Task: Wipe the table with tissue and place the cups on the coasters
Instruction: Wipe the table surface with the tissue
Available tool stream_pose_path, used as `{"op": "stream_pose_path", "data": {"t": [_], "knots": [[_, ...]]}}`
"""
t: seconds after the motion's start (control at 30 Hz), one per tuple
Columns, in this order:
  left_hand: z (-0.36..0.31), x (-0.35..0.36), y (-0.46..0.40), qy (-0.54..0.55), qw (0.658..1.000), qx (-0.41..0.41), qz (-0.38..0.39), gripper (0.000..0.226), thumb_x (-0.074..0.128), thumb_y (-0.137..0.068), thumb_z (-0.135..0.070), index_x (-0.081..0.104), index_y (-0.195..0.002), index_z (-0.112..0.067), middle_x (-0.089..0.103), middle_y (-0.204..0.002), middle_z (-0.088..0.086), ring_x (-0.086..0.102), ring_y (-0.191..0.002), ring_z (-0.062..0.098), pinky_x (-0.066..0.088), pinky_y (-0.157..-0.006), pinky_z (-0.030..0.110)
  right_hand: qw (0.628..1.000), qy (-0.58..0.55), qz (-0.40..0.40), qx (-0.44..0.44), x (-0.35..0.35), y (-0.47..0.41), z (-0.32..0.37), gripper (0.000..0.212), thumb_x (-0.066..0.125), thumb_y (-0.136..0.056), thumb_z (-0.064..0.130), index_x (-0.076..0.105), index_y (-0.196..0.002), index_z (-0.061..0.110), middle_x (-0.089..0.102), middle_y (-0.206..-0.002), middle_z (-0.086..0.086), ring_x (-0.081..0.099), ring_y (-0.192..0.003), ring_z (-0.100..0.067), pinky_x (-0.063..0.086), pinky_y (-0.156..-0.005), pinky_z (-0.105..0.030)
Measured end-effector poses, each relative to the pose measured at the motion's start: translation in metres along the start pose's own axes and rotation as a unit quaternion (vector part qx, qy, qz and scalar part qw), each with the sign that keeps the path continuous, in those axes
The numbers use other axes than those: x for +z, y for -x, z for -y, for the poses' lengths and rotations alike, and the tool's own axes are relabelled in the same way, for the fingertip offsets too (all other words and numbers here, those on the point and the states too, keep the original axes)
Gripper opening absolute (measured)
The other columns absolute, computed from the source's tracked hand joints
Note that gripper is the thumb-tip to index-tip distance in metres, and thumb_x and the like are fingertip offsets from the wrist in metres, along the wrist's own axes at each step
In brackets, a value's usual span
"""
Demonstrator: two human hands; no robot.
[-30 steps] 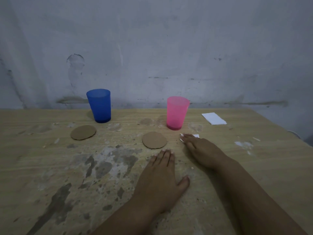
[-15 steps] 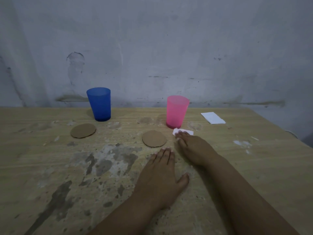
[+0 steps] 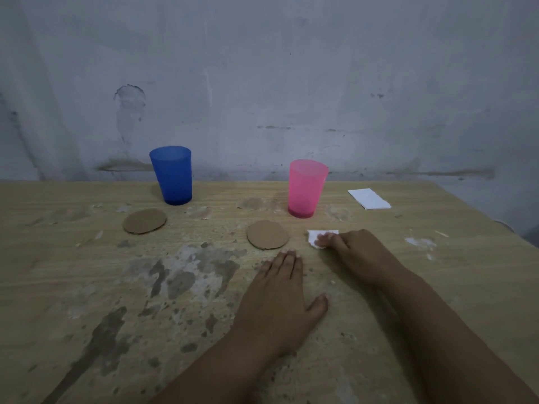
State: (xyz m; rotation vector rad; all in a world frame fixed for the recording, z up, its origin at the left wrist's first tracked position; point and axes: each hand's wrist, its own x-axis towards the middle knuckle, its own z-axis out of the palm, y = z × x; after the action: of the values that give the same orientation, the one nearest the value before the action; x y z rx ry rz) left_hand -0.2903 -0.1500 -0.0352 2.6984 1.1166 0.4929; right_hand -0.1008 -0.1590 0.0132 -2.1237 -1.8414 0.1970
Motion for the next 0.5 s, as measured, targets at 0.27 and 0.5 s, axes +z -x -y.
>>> {"op": "stream_pose_path", "data": {"t": [0.27, 0.5], "knots": [[0.001, 0.001, 0.0, -0.002, 1.0, -0.001, 0.002, 0.084, 0.018, -0.087, -0.068, 0.004, -0.151, -0.017, 0.0, -0.161, 0.0, -0.005, -0.146, 0.009, -0.015, -0.108, 0.023, 0.999, 0.027, 0.024, -0.018, 0.004, 0.007, 0.012, 0.041, 0.026, -0.101, 0.035, 0.059, -0.124, 0.023, 0.062, -0.126, -0.012, 0.058, -0.11, -0.028, 0.035, -0.081, -0.027], [-0.001, 0.0, -0.001, 0.001, 1.0, -0.004, -0.007, 0.083, 0.019, -0.087, -0.066, 0.004, -0.151, -0.016, 0.0, -0.161, 0.001, -0.005, -0.146, 0.009, -0.016, -0.109, 0.023, 0.997, -0.003, 0.063, -0.047, 0.017, -0.014, 0.028, 0.044, 0.021, -0.101, 0.029, 0.031, -0.145, 0.027, 0.025, -0.155, 0.006, 0.023, -0.142, -0.011, 0.016, -0.114, -0.026]]}}
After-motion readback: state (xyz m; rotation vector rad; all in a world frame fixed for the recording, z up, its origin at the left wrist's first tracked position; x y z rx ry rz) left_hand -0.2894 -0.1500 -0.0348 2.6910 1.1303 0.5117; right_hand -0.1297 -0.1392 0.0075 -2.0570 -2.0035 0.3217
